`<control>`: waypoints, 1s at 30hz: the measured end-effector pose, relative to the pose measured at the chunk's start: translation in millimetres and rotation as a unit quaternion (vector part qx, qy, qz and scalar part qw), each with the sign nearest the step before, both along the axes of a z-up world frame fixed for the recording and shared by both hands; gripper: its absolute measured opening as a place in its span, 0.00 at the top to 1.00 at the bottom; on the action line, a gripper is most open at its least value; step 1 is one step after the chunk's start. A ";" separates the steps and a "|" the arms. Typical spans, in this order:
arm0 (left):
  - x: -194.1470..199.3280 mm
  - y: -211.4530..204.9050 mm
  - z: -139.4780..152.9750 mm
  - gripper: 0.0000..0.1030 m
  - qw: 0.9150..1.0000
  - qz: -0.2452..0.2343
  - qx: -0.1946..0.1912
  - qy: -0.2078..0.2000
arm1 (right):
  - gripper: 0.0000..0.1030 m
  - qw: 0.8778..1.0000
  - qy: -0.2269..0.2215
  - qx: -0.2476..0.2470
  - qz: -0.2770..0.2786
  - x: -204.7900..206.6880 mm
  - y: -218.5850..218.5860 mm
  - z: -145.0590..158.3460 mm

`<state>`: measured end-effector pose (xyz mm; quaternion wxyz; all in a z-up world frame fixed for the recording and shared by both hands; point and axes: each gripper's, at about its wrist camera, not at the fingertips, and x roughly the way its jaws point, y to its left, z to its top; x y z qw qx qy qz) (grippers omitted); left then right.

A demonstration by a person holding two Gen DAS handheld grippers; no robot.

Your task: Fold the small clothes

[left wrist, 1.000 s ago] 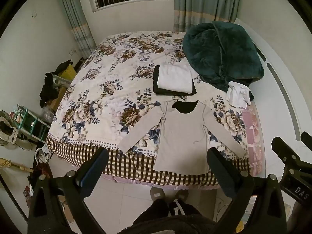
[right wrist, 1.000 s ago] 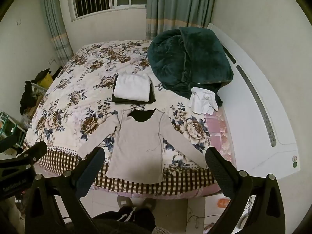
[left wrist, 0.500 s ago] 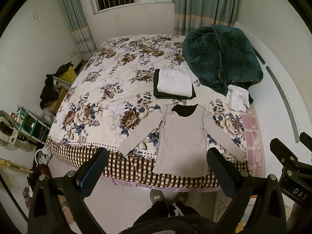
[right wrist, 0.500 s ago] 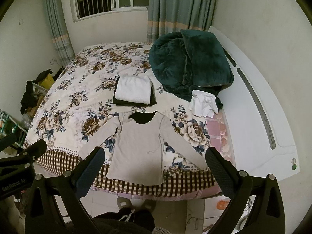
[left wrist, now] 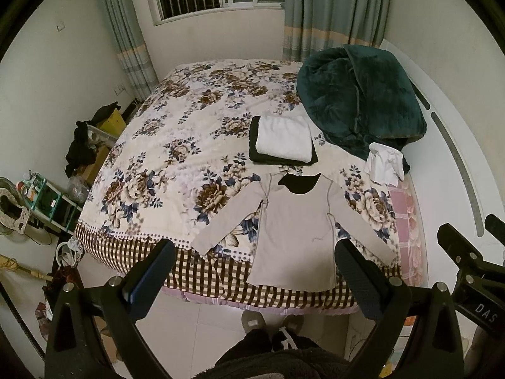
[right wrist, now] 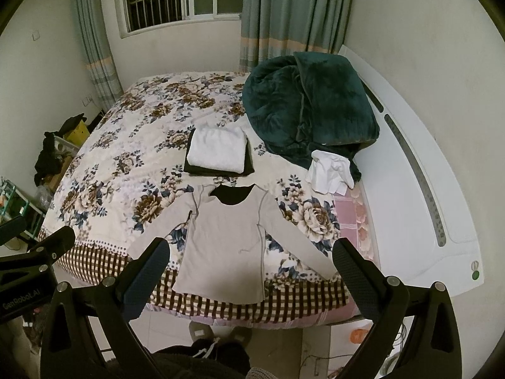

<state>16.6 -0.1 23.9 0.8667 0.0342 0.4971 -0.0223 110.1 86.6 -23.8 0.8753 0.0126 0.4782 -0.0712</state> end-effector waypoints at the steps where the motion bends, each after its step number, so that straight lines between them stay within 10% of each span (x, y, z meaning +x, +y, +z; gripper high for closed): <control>1: -0.6 0.7 -0.1 0.00 1.000 0.000 0.000 0.000 | 0.00 1.000 0.000 0.001 -0.001 -0.3 0.1 -0.1; 30: -4.7 3.9 -0.6 0.00 1.000 -0.002 -0.002 -0.005 | 0.00 1.000 -0.004 -0.002 -0.002 -3.1 3.3 -0.4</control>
